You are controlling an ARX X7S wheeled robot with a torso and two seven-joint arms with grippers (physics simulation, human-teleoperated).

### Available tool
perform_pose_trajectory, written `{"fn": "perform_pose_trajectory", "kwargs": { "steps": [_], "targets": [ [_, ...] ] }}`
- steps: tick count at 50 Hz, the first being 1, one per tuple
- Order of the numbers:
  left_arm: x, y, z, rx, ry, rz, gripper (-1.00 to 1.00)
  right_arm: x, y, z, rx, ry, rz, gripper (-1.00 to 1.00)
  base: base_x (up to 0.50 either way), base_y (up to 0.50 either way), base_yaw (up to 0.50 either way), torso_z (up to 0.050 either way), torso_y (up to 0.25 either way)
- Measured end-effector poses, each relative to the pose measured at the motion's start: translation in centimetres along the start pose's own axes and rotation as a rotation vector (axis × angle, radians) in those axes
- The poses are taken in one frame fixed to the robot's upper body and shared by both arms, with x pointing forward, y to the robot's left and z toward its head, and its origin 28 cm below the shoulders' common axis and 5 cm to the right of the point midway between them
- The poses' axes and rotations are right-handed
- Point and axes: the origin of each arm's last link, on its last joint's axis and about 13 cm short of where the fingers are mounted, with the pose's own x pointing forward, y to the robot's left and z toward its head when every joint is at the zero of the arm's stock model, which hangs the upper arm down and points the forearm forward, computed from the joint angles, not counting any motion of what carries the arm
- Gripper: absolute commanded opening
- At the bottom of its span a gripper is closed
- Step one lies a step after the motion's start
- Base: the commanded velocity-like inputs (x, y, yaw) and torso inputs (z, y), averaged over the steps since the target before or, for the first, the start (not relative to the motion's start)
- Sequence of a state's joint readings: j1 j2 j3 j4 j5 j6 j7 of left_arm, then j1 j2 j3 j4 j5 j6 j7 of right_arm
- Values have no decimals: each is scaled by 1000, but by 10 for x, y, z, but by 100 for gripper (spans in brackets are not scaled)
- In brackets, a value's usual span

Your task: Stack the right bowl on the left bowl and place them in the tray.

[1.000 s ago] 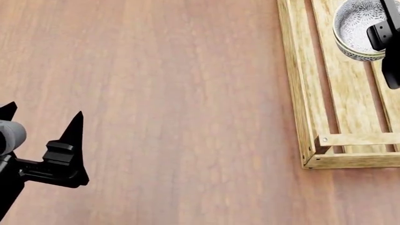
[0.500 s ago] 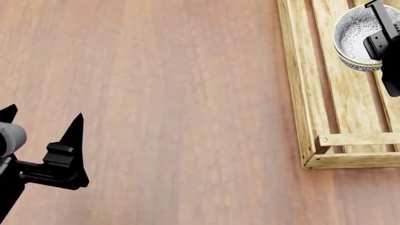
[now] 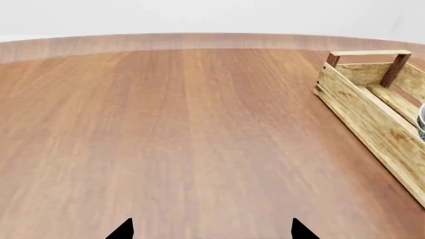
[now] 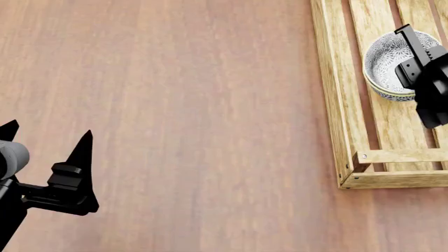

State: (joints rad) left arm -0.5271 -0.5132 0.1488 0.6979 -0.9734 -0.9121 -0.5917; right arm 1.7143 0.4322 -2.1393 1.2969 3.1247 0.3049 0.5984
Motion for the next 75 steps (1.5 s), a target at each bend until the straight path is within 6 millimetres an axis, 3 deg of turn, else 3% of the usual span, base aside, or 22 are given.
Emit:
{"fn": "perform_pose_trajectory", "kwargs": {
  "steps": [10,11,34,54,64,75],
  "targets": [
    [-1,0,0,1,1,2,100,3,-2,-3,-4,2,-14,-100,0,0,0,0,0],
    [-1,0,0,1,1,2,100,3,-2,-3,-4,2,-15,100,0,0,0,0,0],
    [-1,1,0,-2,1,4,100,-4,5,3,-23,-46,3,100,0,0,0,0,0],
    [-1,0,-1,-5,1,2,100,-25,30,17,-83,-230,52,100,0,0,0,0,0],
    [-1,0,0,-5,-2,3,100,-39,47,18,-149,-305,205,100,0,0,0,0,0],
    [0,0,2,-8,-17,1,100,-46,64,5,-348,-456,425,100,0,0,0,0,0]
  ]
}}
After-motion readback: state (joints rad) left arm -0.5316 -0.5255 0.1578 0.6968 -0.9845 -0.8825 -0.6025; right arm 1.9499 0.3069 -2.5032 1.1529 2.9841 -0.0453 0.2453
